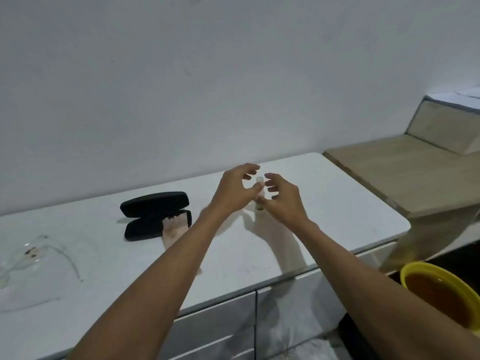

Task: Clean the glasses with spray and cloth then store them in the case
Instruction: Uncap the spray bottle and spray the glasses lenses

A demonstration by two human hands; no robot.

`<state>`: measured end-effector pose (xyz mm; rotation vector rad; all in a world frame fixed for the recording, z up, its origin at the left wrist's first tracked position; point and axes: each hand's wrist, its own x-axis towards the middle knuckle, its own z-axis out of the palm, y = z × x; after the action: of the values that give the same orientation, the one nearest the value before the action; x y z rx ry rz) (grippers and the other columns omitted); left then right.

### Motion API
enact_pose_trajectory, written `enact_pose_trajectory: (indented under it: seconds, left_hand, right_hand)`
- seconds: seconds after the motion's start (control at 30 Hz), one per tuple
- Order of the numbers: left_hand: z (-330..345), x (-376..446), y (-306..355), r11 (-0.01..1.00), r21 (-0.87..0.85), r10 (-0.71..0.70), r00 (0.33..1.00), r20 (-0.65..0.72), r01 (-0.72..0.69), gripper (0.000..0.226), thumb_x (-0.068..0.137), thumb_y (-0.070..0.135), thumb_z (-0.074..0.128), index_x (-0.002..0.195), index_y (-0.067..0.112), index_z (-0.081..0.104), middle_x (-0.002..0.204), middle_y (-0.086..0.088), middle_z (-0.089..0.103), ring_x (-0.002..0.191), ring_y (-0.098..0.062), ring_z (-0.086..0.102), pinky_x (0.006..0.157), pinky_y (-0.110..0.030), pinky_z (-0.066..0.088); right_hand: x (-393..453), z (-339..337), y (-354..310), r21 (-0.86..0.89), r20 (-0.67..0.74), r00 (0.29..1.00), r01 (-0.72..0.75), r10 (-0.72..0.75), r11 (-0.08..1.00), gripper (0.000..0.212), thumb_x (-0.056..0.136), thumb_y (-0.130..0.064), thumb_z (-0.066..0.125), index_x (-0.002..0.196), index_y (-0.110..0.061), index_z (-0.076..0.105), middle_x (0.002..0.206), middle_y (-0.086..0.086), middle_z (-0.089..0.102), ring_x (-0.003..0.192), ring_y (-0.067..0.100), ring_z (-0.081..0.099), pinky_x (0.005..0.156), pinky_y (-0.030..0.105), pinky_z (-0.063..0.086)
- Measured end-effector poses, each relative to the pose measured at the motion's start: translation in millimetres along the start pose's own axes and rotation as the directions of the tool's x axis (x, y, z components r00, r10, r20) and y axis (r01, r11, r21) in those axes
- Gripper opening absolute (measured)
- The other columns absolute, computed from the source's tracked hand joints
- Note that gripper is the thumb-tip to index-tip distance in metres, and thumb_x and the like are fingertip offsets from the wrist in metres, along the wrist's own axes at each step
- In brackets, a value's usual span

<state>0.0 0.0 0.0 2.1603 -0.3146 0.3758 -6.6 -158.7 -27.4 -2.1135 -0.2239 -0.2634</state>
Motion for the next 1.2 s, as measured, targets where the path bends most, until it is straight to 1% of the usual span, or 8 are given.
enact_pose_trajectory:
  seconds: [0.1, 0.27, 0.57, 0.73, 0.83, 0.93, 1.1, 1.2]
  left_hand:
    - [10, 1, -4, 0.998, -0.05, 0.033, 0.999, -0.036, -0.035, 0.028, 0.087, 0.022, 0.073, 0.116, 0.02, 0.073, 0.107, 0.008, 0.074, 0.097, -0.007, 0.07, 0.084, -0.024, 0.055]
    - [23, -2, -8, 0.994, -0.075, 0.072, 0.993, -0.096, -0.08, 0.02, 0.088, 0.009, 0.07, 0.108, 0.011, 0.076, 0.093, -0.001, 0.077, 0.086, -0.009, 0.074, 0.074, -0.016, 0.055]
    - [17, -6, 0, 0.974, -0.226, -0.073, 0.939, -0.337, -0.006, 0.022, 0.087, 0.013, 0.077, 0.109, 0.012, 0.074, 0.091, -0.003, 0.076, 0.088, -0.01, 0.073, 0.082, -0.016, 0.056]
    - [12, -22, -19, 0.967, -0.216, -0.179, 0.964, -0.199, 0.135, 0.013, 0.08, 0.006, 0.082, 0.092, 0.009, 0.078, 0.085, 0.0, 0.076, 0.08, -0.008, 0.072, 0.077, -0.017, 0.055]
    - [19, -32, -29, 0.943, -0.238, -0.27, 0.952, -0.142, 0.232, 0.017, 0.077, -0.001, 0.082, 0.088, 0.011, 0.078, 0.082, -0.003, 0.074, 0.076, -0.013, 0.069, 0.066, -0.024, 0.057]
    - [25, -35, -36, 0.897, -0.318, -0.356, 0.929, -0.103, 0.308, 0.021, 0.073, -0.007, 0.082, 0.087, 0.009, 0.078, 0.082, -0.009, 0.073, 0.078, -0.02, 0.069, 0.069, -0.033, 0.061]
    - [35, -36, -47, 0.951, -0.107, -0.301, 0.947, -0.115, 0.29, 0.024, 0.069, -0.002, 0.083, 0.088, 0.012, 0.079, 0.079, -0.005, 0.073, 0.076, -0.025, 0.07, 0.073, -0.041, 0.063]
    - [34, -41, -45, 0.954, -0.026, -0.3, 0.95, -0.083, 0.299, 0.034, 0.071, 0.0, 0.082, 0.102, 0.014, 0.076, 0.082, -0.002, 0.072, 0.075, -0.022, 0.067, 0.071, -0.035, 0.059]
  right_hand:
    - [1, 7, 10, 0.066, 0.001, 1.0, 0.001, -0.001, 0.998, 0.063, 0.075, -0.036, 0.081, 0.132, -0.019, 0.062, 0.105, -0.002, 0.075, 0.101, 0.013, 0.071, 0.087, 0.033, 0.058]
    - [0, 12, 17, 0.071, -0.004, 0.999, 0.036, -0.035, 0.997, 0.016, 0.084, -0.014, 0.078, 0.099, -0.011, 0.073, 0.082, -0.001, 0.077, 0.068, 0.001, 0.073, 0.064, 0.009, 0.049]
    - [-6, 21, 16, 0.015, -0.047, 0.998, 0.04, -0.039, 0.999, 0.025, 0.096, -0.033, 0.067, 0.089, -0.009, 0.069, 0.076, -0.003, 0.076, 0.081, 0.016, 0.074, 0.082, 0.041, 0.057]
    - [-4, 22, 17, -0.023, -0.053, 0.998, 0.038, -0.039, 0.999, 0.021, 0.092, -0.031, 0.069, 0.093, -0.01, 0.068, 0.081, 0.001, 0.077, 0.084, 0.024, 0.074, 0.082, 0.044, 0.057]
    - [-4, 23, 19, -0.062, -0.04, 0.998, 0.047, -0.05, 0.997, 0.017, 0.089, -0.026, 0.073, 0.096, -0.012, 0.068, 0.085, 0.004, 0.076, 0.087, 0.025, 0.073, 0.083, 0.045, 0.057]
    - [-4, 24, 19, -0.077, -0.043, 0.998, 0.052, -0.056, 0.996, 0.017, 0.089, -0.024, 0.073, 0.096, -0.01, 0.067, 0.088, 0.005, 0.076, 0.087, 0.027, 0.073, 0.083, 0.045, 0.056]
    - [-5, 26, 20, -0.093, -0.06, 0.997, 0.053, -0.058, 0.994, 0.016, 0.09, -0.024, 0.071, 0.099, -0.01, 0.068, 0.095, 0.004, 0.076, 0.09, 0.024, 0.072, 0.083, 0.042, 0.056]
    - [-6, 28, 20, -0.093, -0.068, 0.996, 0.052, -0.058, 0.994, 0.014, 0.092, -0.02, 0.068, 0.101, -0.009, 0.067, 0.096, 0.005, 0.076, 0.091, 0.025, 0.071, 0.083, 0.041, 0.055]
